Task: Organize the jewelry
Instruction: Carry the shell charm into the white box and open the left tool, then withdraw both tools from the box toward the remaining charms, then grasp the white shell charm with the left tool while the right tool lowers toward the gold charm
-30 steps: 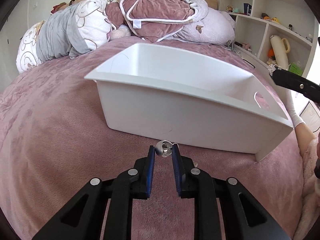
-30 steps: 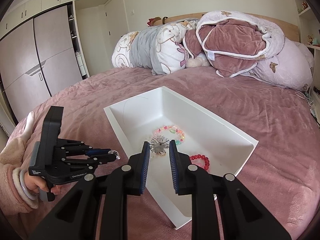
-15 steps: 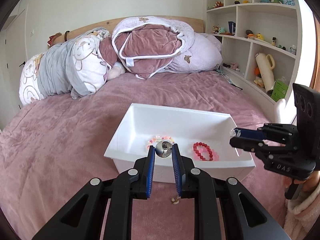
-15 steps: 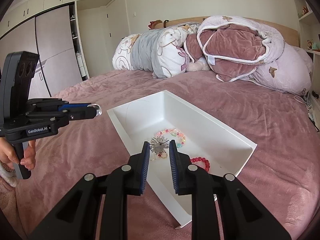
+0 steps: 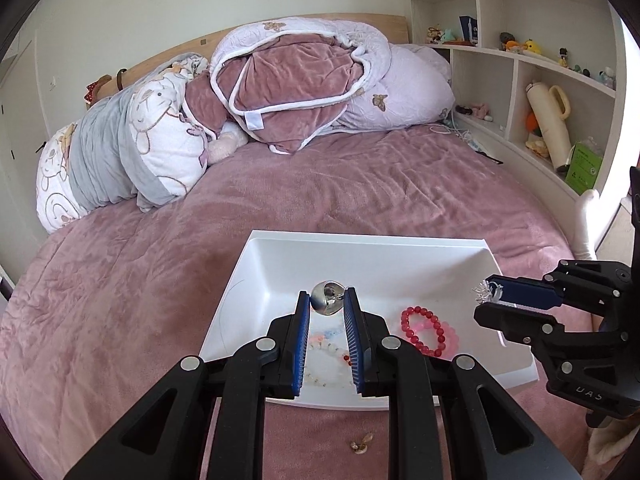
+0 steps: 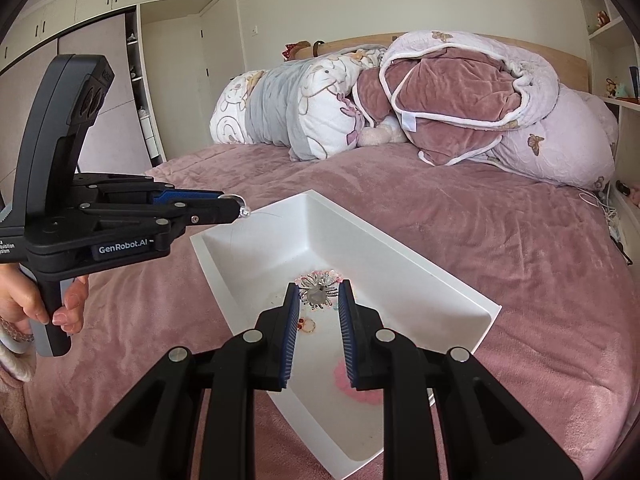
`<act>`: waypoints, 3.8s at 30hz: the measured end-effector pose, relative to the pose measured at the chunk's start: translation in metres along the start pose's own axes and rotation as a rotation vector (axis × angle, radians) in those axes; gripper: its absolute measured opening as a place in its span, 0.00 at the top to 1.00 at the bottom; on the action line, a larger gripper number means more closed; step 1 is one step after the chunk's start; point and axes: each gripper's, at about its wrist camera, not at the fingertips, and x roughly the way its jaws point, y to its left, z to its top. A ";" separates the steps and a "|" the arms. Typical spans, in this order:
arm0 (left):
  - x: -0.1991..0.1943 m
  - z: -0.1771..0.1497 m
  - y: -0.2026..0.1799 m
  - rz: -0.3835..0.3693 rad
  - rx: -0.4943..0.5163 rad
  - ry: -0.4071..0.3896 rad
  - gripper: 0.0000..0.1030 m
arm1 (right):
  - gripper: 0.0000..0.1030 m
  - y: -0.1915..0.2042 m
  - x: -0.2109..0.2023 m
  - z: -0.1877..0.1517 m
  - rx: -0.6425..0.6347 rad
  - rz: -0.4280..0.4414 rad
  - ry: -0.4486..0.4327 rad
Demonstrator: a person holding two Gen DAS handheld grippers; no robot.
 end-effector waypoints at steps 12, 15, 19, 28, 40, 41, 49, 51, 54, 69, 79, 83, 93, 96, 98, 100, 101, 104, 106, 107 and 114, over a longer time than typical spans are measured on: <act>0.072 0.000 -0.019 0.027 0.076 0.172 0.77 | 0.78 -0.010 0.033 -0.003 0.003 -0.031 0.062; 0.075 0.000 -0.021 0.051 0.067 0.163 0.56 | 0.66 -0.011 0.033 -0.001 0.001 -0.049 0.059; 0.074 0.000 -0.017 0.084 0.046 0.128 0.35 | 0.34 -0.013 0.032 -0.004 0.005 -0.086 0.044; 0.035 0.000 0.006 0.160 -0.036 -0.022 0.18 | 0.34 -0.008 0.015 0.001 -0.009 -0.096 -0.029; -0.065 -0.045 0.035 0.271 -0.082 -0.192 0.08 | 0.31 0.043 -0.021 -0.002 -0.142 0.033 -0.213; -0.073 -0.053 0.038 0.279 -0.094 -0.195 0.07 | 0.31 0.049 -0.024 -0.004 -0.159 0.049 -0.227; -0.107 -0.124 0.073 0.279 -0.217 -0.142 0.04 | 0.34 0.099 -0.029 -0.025 -0.282 0.218 -0.207; -0.111 -0.140 0.078 0.284 -0.231 -0.137 0.04 | 0.34 0.110 -0.024 -0.033 -0.307 0.236 -0.181; -0.116 -0.163 0.083 0.267 -0.253 -0.140 0.04 | 0.37 0.123 -0.012 -0.046 -0.333 0.258 -0.125; -0.084 -0.218 0.058 -0.002 -0.242 -0.086 0.04 | 0.44 0.124 0.058 -0.092 -0.319 0.196 0.103; -0.064 -0.221 0.030 -0.125 -0.113 -0.031 0.15 | 0.51 0.109 0.093 -0.096 -0.278 0.163 0.202; -0.046 -0.224 0.018 -0.172 -0.062 0.033 0.38 | 0.54 0.105 0.108 -0.099 -0.264 0.156 0.251; -0.017 -0.232 0.005 -0.245 -0.025 0.129 0.64 | 0.65 0.101 0.120 -0.099 -0.245 0.134 0.292; -0.017 -0.231 0.009 -0.264 -0.038 0.133 0.72 | 0.76 0.096 0.119 -0.097 -0.226 0.125 0.284; -0.020 -0.230 0.009 -0.262 -0.044 0.128 0.72 | 0.80 0.093 0.117 -0.095 -0.213 0.135 0.279; -0.021 -0.231 0.010 -0.255 -0.046 0.126 0.72 | 0.82 0.093 0.115 -0.094 -0.218 0.141 0.274; -0.022 -0.231 0.010 -0.250 -0.048 0.126 0.72 | 0.83 0.094 0.114 -0.094 -0.224 0.146 0.272; -0.023 -0.232 0.011 -0.233 -0.057 0.122 0.72 | 0.96 0.103 0.111 -0.095 -0.261 0.161 0.270; -0.024 -0.233 0.012 -0.224 -0.069 0.121 0.72 | 0.96 0.109 0.108 -0.096 -0.274 0.172 0.271; -0.025 -0.233 0.012 -0.220 -0.078 0.122 0.72 | 0.95 0.110 0.107 -0.096 -0.273 0.178 0.271; -0.024 -0.233 0.015 -0.191 -0.105 0.125 0.72 | 0.63 0.103 0.100 -0.092 -0.247 0.118 0.233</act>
